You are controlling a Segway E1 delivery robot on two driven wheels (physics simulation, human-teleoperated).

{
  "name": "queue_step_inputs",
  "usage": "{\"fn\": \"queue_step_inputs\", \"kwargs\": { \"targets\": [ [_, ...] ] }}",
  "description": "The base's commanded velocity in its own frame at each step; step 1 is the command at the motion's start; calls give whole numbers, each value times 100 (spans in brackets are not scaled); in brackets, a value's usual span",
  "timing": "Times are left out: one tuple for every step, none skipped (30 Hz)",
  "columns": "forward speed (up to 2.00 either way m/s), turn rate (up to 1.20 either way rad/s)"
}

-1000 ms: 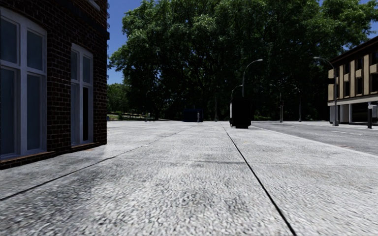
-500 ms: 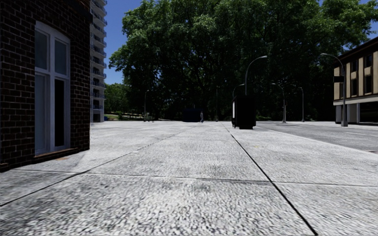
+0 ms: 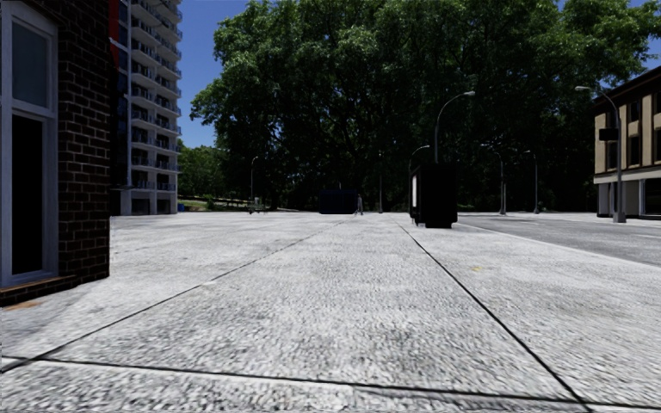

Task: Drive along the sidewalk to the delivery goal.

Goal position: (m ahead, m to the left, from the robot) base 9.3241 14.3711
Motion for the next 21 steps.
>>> {"fn": "queue_step_inputs", "kwargs": {
  "targets": [
    [200, 0],
    [200, 0],
    [200, 0],
    [200, 0],
    [200, 0],
    [200, 0],
    [200, 0],
    [200, 0],
    [200, 0],
    [200, 0],
    [200, 0],
    [200, 0],
    [200, 0],
    [200, 0],
    [200, 0],
    [200, 0],
    [200, 0],
    [200, 0],
    [200, 0],
    [200, 0],
    [200, 0]
  ]
}}
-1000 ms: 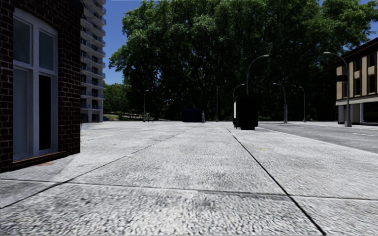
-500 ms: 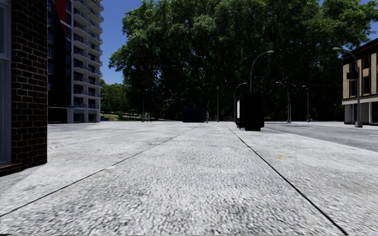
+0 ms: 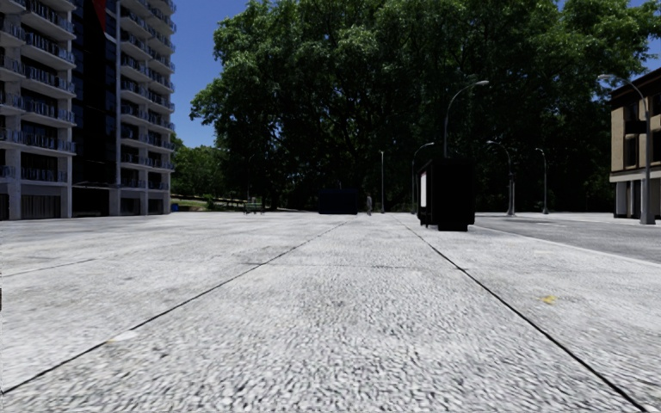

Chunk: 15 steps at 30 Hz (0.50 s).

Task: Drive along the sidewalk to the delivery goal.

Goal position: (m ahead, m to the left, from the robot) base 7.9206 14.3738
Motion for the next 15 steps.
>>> {"fn": "queue_step_inputs", "kwargs": {
  "targets": [
    [200, 0],
    [200, 0],
    [200, 0],
    [200, 0],
    [200, 0],
    [200, 0],
    [200, 0],
    [200, 0],
    [200, 0],
    [200, 0],
    [200, 0],
    [200, 0],
    [200, 0],
    [200, 0],
    [200, 0]
  ]
}}
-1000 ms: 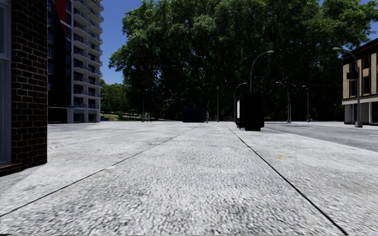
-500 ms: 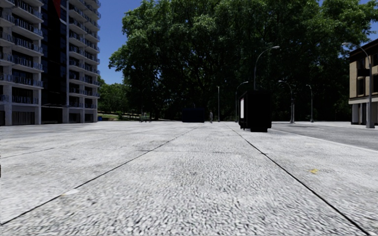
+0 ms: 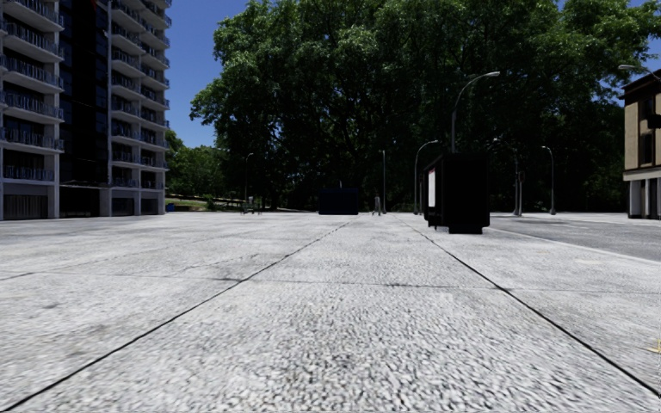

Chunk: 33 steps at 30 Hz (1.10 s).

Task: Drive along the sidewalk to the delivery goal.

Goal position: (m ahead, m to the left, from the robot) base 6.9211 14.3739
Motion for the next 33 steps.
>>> {"fn": "queue_step_inputs", "kwargs": {
  "targets": [
    [200, 0],
    [200, 0],
    [200, 0],
    [200, 0],
    [200, 0],
    [200, 0],
    [200, 0],
    [200, 0],
    [200, 0],
    [200, 0],
    [200, 0],
    [200, 0],
    [200, 0],
    [200, 0],
    [200, 0],
    [200, 0],
    [200, 16],
    [200, 38],
    [200, 38],
    [200, 62],
    [200, 80],
    [200, 88],
    [200, 91],
    [200, 91],
    [200, 92],
    [200, 92],
    [200, 92],
    [200, 92],
    [200, 92],
    [200, 92],
    [200, 92],
    [200, 92],
    [200, 92]
  ]
}}
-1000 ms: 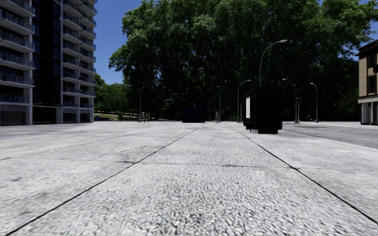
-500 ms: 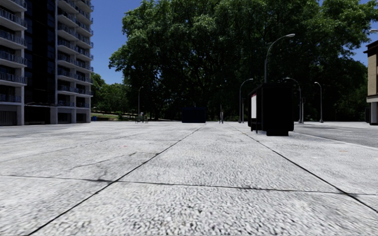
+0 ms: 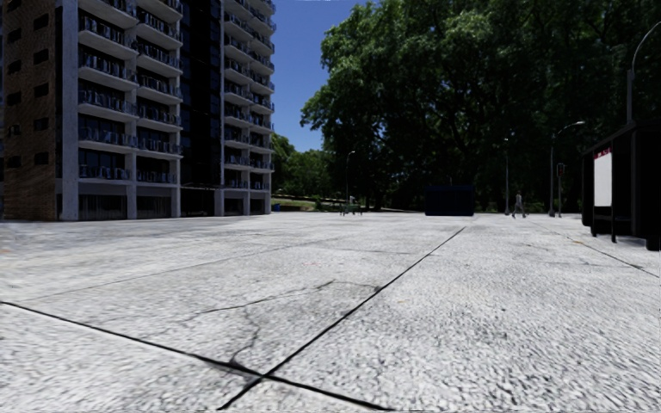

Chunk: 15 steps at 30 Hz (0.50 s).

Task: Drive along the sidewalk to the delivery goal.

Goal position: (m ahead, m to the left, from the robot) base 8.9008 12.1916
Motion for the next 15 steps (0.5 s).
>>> {"fn": "queue_step_inputs", "kwargs": {
  "targets": [
    [200, 92],
    [200, 92],
    [200, 92],
    [200, 92],
    [200, 92],
    [200, 92],
    [200, 92],
    [200, 92],
    [200, 91],
    [200, 91],
    [200, 91],
    [200, 91],
    [200, 91],
    [200, 91],
    [200, 91]
  ]
}}
